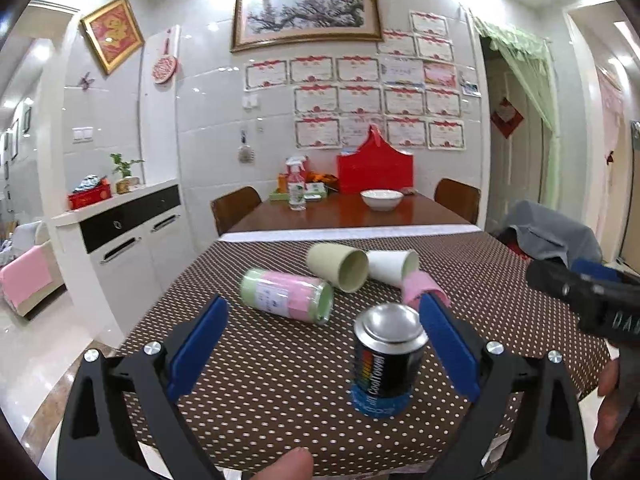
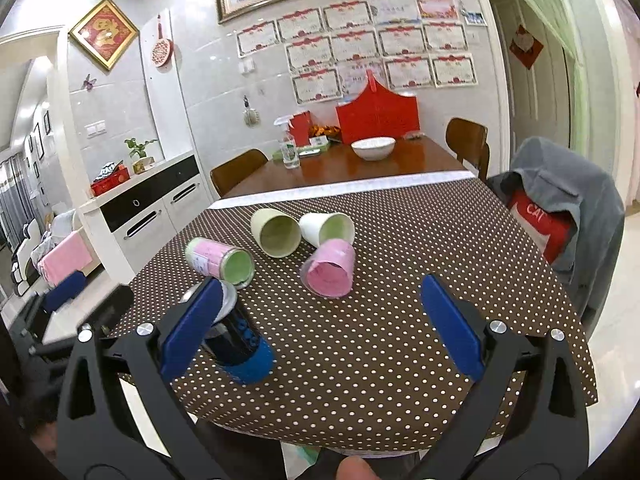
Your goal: Flip cup upside down
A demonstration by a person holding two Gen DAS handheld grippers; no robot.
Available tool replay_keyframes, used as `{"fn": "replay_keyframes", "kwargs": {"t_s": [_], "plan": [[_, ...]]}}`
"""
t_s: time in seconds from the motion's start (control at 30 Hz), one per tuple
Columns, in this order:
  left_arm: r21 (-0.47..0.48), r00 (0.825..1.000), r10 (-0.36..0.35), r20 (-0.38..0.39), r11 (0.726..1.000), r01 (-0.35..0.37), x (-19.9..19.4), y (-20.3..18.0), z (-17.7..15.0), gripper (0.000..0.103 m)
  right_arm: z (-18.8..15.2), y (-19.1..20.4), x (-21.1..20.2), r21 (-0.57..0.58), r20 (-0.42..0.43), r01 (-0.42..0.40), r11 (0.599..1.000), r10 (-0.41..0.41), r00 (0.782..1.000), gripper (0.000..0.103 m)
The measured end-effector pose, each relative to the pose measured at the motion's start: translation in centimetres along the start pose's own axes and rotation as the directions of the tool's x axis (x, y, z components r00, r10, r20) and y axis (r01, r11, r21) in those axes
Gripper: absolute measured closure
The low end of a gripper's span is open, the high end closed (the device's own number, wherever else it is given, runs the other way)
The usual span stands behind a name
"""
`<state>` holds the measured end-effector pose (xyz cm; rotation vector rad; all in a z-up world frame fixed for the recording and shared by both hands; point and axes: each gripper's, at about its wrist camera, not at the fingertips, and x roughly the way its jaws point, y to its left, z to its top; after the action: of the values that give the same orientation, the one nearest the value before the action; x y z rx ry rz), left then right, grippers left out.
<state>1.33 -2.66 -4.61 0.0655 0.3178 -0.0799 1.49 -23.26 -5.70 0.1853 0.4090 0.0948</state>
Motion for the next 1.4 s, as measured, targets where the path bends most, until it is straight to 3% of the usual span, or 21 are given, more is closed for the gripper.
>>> {"fn": "replay_keyframes", "kwargs": {"t_s": [0.5,1.23,1.4], "plan": [[-0.028,0.994,0.077,0.08,0.997,-0.075,-6.0,2.3,3.1,0.008,-0.5,5.4,-3.4,-0.127,0.096,0.04,0.991,-0.027,0.995,0.006],[-0.026,0.979,0.164,0.12,0.986,-0.162,-9.4,3.1,2.6,0.008,-1.0,7.2,-5.6,-0.12,0.178,0.089,0.989,-0.067,0.982,0.006],[-0.057,0.982,0.152,0.113,0.988,-0.146,-9.4,3.9,2.6,0.008,-1.0,7.4,-6.0,-0.121,0.188,0.089,0.989,-0.065,0.98,0.006]]}}
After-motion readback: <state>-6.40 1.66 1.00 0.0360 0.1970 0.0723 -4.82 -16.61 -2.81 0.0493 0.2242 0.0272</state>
